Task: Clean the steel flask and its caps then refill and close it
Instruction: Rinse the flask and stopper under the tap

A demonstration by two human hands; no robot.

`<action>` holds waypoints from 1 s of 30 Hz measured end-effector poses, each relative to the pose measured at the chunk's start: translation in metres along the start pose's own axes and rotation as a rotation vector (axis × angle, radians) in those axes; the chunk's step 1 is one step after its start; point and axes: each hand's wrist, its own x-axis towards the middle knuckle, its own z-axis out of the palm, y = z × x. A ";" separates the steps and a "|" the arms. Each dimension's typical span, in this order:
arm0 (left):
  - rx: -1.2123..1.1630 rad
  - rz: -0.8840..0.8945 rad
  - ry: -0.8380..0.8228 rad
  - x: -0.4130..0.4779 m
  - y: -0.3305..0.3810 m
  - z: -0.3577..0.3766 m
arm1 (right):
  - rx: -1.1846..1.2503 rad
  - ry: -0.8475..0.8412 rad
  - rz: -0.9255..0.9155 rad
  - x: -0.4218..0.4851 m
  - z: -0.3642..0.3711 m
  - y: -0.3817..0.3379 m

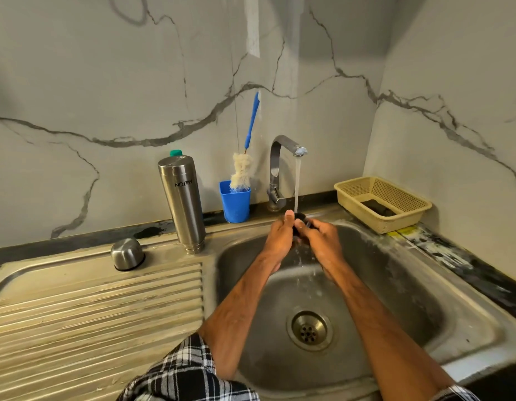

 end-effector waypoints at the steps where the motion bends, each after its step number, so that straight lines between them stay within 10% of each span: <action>1: 0.003 0.023 -0.014 -0.001 -0.002 -0.002 | 0.041 -0.005 0.036 0.001 -0.001 0.001; 12: 0.333 0.313 0.039 0.007 0.009 -0.040 | 0.598 -0.205 0.259 -0.001 -0.005 -0.013; 19: 0.576 0.267 0.039 0.013 0.004 -0.047 | 0.467 -0.162 0.260 -0.001 -0.001 -0.005; 30: 0.326 0.108 0.208 0.015 -0.005 -0.043 | 0.460 -0.161 0.344 0.004 0.000 0.005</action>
